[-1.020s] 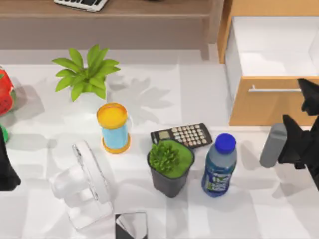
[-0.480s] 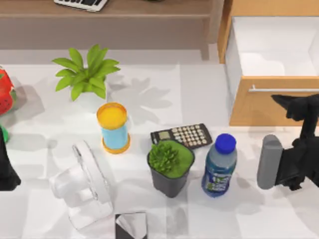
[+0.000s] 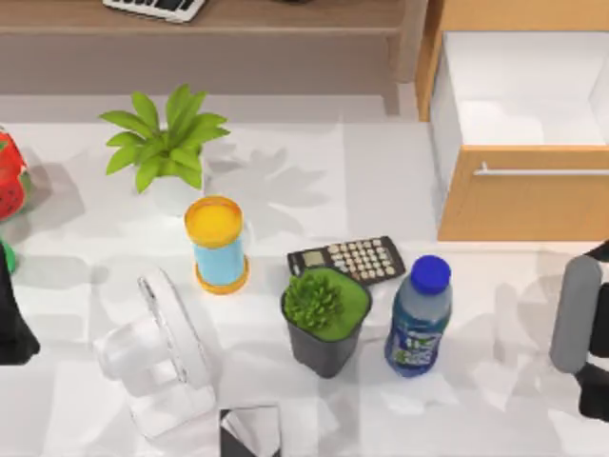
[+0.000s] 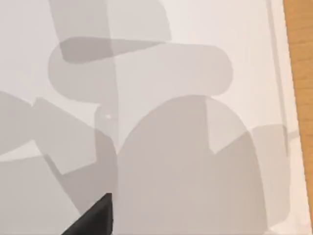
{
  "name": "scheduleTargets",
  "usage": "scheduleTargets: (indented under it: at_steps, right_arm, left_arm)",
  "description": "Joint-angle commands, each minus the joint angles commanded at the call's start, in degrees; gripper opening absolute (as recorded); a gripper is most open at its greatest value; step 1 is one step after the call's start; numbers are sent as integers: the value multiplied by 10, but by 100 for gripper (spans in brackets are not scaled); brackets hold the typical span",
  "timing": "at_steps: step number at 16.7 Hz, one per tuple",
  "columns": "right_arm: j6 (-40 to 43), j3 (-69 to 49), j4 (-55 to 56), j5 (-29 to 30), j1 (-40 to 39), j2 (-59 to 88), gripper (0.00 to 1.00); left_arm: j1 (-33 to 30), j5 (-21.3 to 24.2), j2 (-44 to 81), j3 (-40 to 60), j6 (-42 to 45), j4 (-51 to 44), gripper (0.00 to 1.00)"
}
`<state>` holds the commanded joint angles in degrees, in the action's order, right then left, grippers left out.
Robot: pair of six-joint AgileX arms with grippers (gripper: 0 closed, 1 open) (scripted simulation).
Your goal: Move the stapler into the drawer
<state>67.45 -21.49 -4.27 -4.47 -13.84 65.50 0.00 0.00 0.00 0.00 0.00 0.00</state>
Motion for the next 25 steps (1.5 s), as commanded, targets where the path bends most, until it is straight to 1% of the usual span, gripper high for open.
scheduleTargets:
  at_steps: [3,6,9,11,14,20,22,25]
  right_arm:
    - [-66,-34,-201,-8,69,-17,100]
    - [-131,-79,-369,1,157,-19,100]
    - [-182,-134,-493,20,253,-10,100]
    - [-207,-161,-550,32,298,-2,100]
    - [-224,-186,-594,43,331,9,100]
    - [-225,-186,-596,43,331,8,100]
    - [-226,-179,-587,44,332,12,100]
    - [-228,-144,-529,44,332,34,100]
  left_arm:
    - [0,0,0,0,0,0,100]
    - [0,0,0,0,0,0,100]
    - [0,0,0,0,0,0,100]
    - [0,0,0,0,0,0,100]
    - [0,0,0,0,0,0,100]
    - [0,0,0,0,0,0,100]
    - [0,0,0,0,0,0,100]
    - [0,0,0,0,0,0,100]
